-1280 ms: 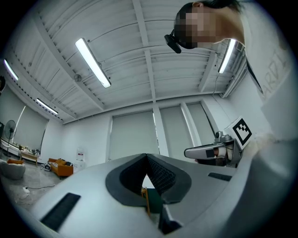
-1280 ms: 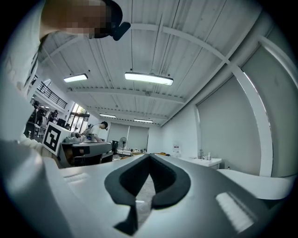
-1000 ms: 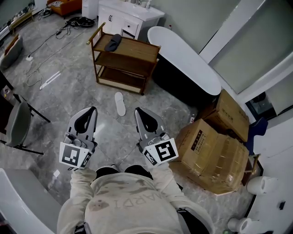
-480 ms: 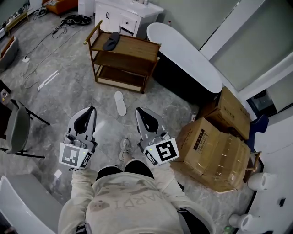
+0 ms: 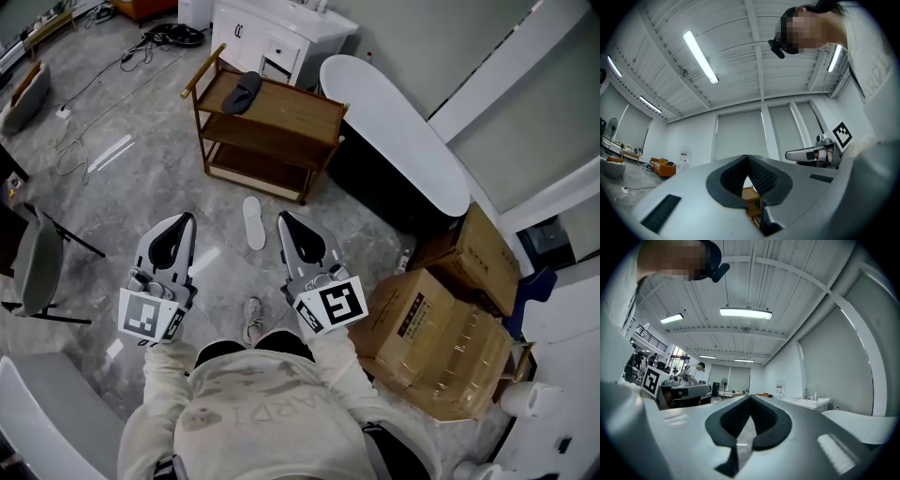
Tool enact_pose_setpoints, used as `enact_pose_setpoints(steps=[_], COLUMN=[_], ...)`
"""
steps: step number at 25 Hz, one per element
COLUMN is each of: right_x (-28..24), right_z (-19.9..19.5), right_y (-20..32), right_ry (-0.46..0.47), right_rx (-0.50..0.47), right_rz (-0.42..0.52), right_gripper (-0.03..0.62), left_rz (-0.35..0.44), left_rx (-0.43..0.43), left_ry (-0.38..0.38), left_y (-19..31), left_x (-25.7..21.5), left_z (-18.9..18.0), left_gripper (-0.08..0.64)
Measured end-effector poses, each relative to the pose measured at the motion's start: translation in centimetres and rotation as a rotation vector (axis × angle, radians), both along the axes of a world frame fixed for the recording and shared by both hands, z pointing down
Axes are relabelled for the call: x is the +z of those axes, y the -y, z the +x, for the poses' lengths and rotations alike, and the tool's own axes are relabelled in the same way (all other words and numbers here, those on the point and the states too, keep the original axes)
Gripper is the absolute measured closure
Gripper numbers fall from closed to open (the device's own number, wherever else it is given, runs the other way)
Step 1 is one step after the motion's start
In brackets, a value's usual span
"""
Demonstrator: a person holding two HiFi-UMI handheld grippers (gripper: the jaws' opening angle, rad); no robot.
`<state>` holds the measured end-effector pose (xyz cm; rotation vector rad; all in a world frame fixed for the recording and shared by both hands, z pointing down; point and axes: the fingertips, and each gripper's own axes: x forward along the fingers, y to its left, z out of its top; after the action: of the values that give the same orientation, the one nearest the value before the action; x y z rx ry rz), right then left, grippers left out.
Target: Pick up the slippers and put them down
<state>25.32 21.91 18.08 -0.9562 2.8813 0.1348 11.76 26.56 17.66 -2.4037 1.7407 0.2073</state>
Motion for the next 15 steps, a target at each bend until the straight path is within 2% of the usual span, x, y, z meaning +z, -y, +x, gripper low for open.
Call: enact_pose_setpoints(steps=[15], right_x=[-0.1], right_z=[0.0], right_y=[14.4], right_ry=[-0.001], right_rx=[-0.062], right_rz=[0.003], right_gripper=[0.589], left_rz=[0.015], left_rx=[-0.043], left_ry=[0.007], left_y=[13.9], left_x=[-0.8], left_z=[0.8], left_gripper=[0.557])
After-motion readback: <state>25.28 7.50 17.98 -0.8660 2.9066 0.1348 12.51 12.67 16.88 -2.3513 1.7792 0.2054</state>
